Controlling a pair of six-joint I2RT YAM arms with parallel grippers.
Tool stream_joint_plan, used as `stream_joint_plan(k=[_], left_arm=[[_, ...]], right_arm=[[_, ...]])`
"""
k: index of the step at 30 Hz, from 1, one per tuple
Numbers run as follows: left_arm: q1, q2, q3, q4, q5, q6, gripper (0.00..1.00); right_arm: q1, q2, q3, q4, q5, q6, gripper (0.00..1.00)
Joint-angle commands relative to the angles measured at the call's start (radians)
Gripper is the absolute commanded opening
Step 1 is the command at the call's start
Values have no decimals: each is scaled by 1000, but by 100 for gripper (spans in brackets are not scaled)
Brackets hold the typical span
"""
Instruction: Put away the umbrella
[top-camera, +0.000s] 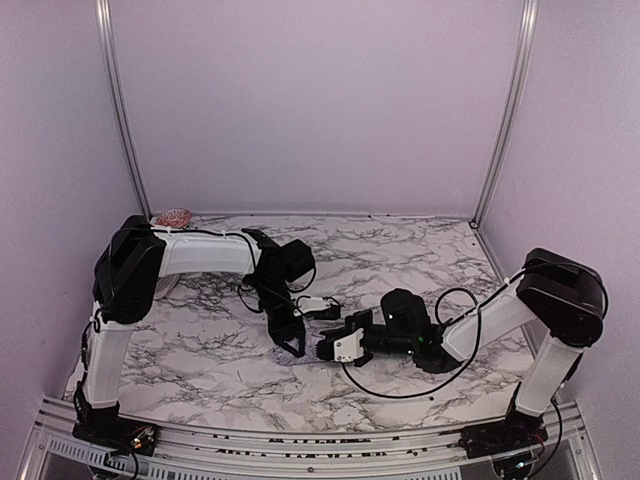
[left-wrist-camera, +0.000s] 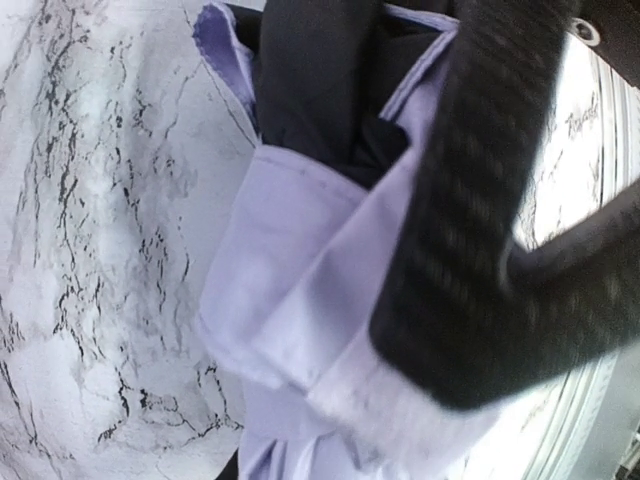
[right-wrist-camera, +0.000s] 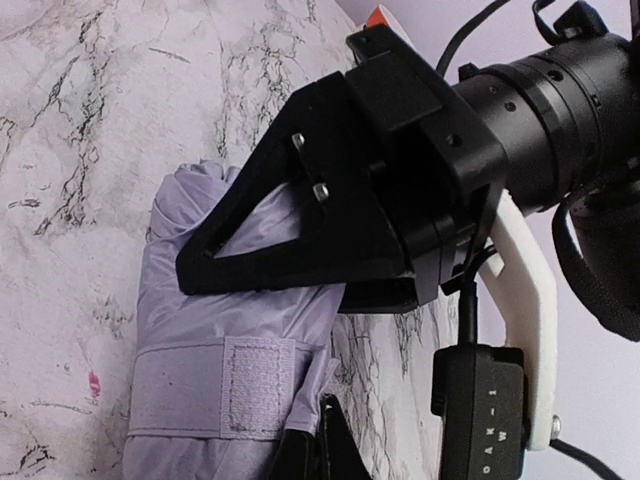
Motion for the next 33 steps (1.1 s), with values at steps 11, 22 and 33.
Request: stream_joint_plan(k=[11,22,33], left_arm=[[15,-257,-371,754,-201,-174,68],[15,-398,-602,1025,-188,-168,91],[-2,-570,-751,1099,47,-36,60]], right_arm=[[36,40,-73,129,-46,125,0],[35,76,-60,164,-35,160,0],[16,106,-67,205,-37,199,0]])
